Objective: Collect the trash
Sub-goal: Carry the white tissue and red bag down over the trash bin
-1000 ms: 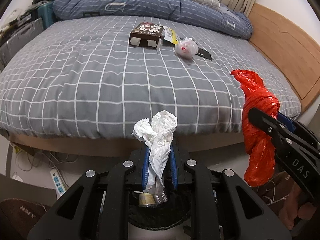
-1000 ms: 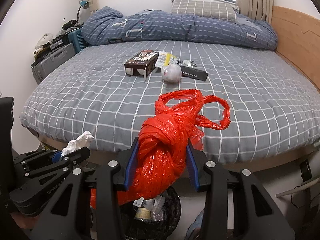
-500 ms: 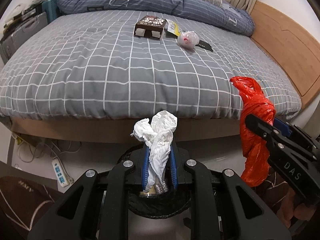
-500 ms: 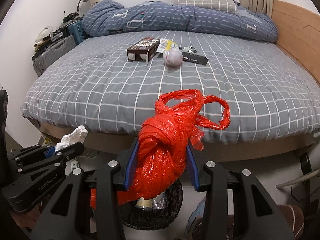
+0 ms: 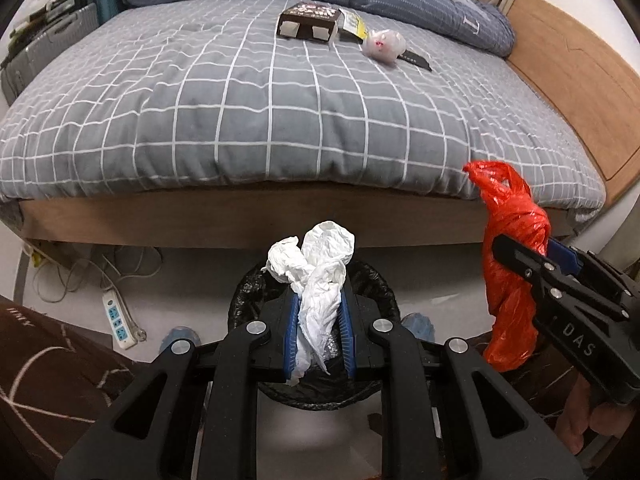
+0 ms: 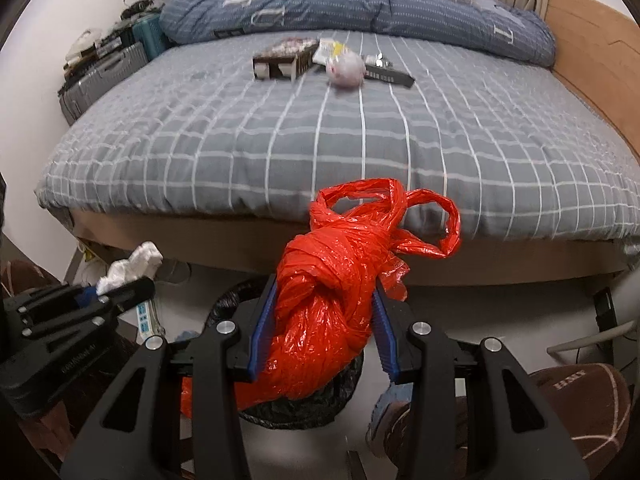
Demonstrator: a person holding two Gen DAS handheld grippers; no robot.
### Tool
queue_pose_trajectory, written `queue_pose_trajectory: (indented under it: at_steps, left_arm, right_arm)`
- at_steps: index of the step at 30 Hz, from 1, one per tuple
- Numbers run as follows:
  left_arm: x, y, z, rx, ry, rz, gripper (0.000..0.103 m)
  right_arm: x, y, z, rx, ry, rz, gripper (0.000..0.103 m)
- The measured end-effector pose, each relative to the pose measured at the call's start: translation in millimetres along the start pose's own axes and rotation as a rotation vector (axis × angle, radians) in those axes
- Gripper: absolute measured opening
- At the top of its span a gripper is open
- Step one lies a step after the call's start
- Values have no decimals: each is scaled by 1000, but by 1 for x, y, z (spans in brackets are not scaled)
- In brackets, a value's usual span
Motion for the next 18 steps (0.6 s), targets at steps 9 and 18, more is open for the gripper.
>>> queue_pose_trajectory:
  at_steps: [9,18]
  left_arm:
    - [3,-48,-6,72,-7,-4,17]
    - [-9,-94,-2,135,-37,-18,17]
  right_arm:
    - [-4,-50,-9,95,-2,5,41]
    - [-18,-83,-16,156,-23,-5,41]
Point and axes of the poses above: each gripper's, at about its wrist camera, not at the fingertips, and y roughly against the way its jaws point, x to its left, z to its top, the point moved 5 cm from there along -y, roughly the way its jaws point, and after that the axes turned 8 degrees about -y, right-handed, at the moved point
